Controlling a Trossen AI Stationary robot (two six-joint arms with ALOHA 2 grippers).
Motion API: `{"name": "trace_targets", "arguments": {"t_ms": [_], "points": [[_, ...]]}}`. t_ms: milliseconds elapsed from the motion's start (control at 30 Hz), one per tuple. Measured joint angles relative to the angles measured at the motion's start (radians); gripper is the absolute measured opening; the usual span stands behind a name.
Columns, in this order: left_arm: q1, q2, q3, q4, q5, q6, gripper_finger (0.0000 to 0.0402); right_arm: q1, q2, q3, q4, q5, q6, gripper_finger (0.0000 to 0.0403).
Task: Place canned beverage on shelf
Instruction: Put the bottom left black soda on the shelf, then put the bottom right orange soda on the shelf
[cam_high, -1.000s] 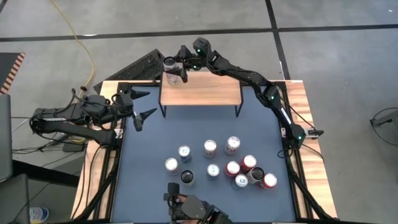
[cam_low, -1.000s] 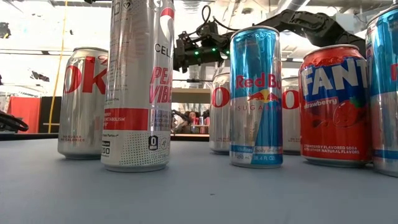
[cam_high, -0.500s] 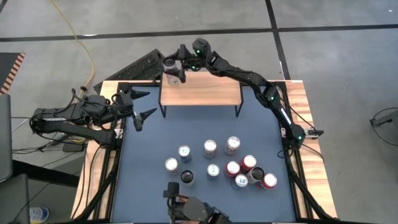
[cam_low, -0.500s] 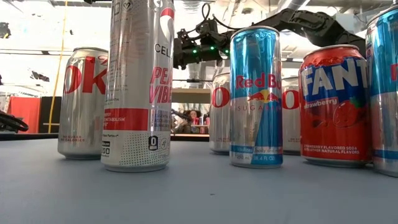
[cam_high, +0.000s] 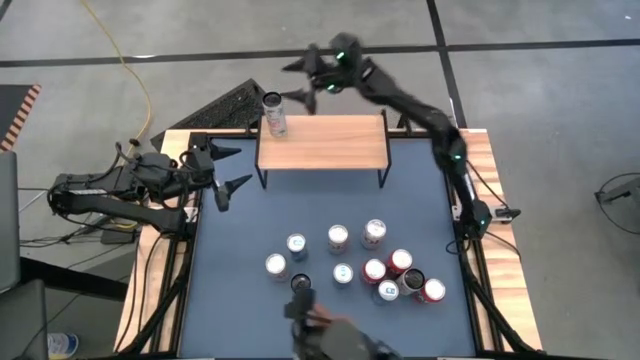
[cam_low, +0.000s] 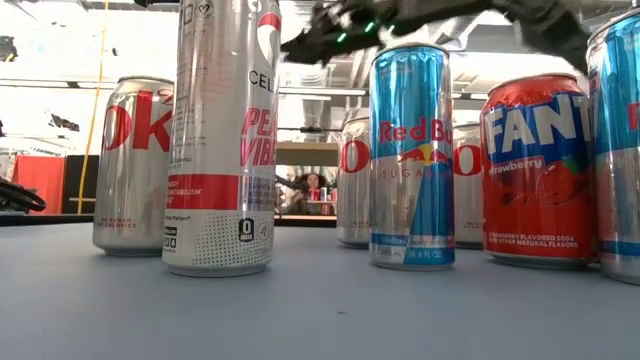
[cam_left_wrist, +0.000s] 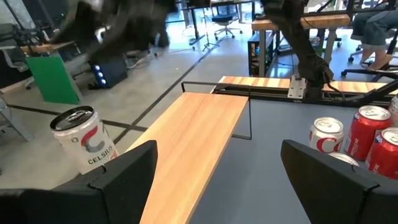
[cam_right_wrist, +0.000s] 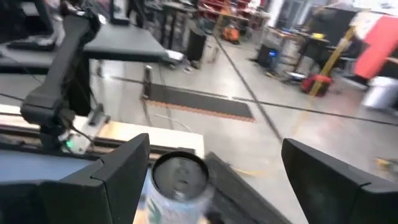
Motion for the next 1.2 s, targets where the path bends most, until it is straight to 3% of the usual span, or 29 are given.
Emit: {"name": "trace_targets", "arguments": {"t_ms": [167,367,467,767,1067,1200], "points": [[0.0,0.0,0.0,-0.008,0.037,-0.015,0.0332,-0.004,-0.199,0.0,-0.307,0.055,-0.113,0.0352],[0.0,0.008,0.0,-0.008,0.085,-0.032,0.0332,0.025,-0.396,0.0,-0.638,0.216,-0.153,0.0352],[0.0,0.027,0.0,-0.007,0.107,-0.037,0.0332,0.05,-0.463,0.0,-0.791,0.303,-0.097,0.0352],[0.0,0.109,0.0,0.004,0.143,-0.032,0.0332,0.212,-0.545,-0.001,-1.223,0.399,0.155,0.0333],[0.0,0.101,0.0,0.026,0.184,-0.029,0.0332,0.527,-0.673,-0.235,-1.213,0.446,0.486,0.0318],[0.0,0.097,0.0,0.024,0.209,-0.036,0.0332,0.705,-0.727,-0.383,-1.214,0.556,0.715,0.0318]]}}
